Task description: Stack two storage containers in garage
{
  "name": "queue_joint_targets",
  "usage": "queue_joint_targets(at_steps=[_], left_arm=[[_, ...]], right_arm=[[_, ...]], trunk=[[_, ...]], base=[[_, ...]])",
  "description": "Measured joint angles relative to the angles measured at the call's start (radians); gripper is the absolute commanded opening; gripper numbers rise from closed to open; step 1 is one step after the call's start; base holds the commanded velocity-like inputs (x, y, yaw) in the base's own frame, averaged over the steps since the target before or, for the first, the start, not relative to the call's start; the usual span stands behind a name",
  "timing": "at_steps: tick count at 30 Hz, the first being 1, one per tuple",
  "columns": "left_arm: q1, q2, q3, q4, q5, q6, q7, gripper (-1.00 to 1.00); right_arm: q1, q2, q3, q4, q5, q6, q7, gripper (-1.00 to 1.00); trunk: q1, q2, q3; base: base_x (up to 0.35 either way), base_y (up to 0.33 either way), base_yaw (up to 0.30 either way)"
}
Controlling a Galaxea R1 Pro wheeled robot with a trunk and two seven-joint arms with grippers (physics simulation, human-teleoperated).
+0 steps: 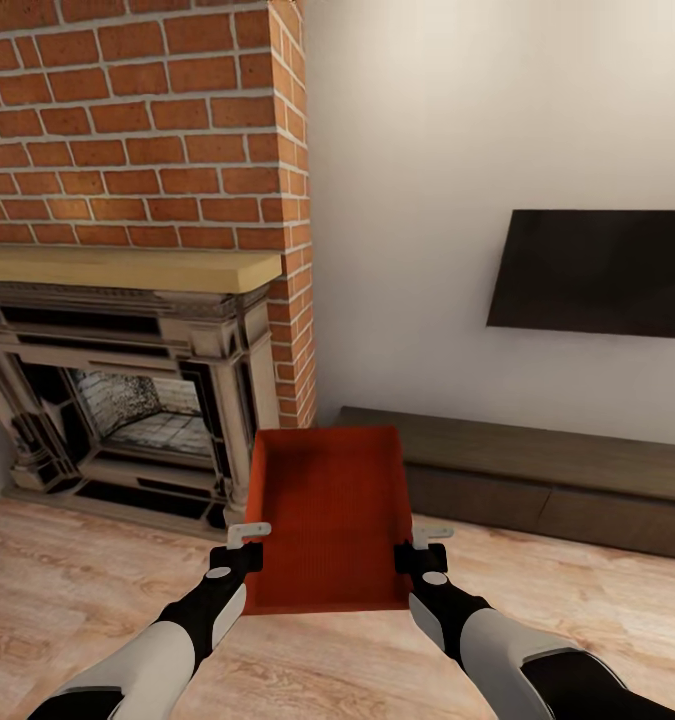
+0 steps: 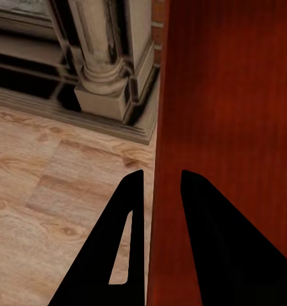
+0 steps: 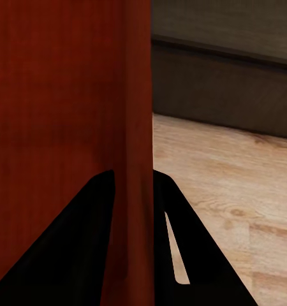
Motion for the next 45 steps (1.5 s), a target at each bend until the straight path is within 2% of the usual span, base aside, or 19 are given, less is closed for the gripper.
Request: queue_joint_targets(at_steps=[45], left_arm=[[0.000,0.000,0.000,0.000,0.000,0.000,0.000,-1.00]], right_arm=[[0.000,0.000,0.001,0.000,-0.001,0.000,0.000,-1.00]], trunk=[[0.000,0.000,0.072]], base=[[0.000,0.000,0.000]])
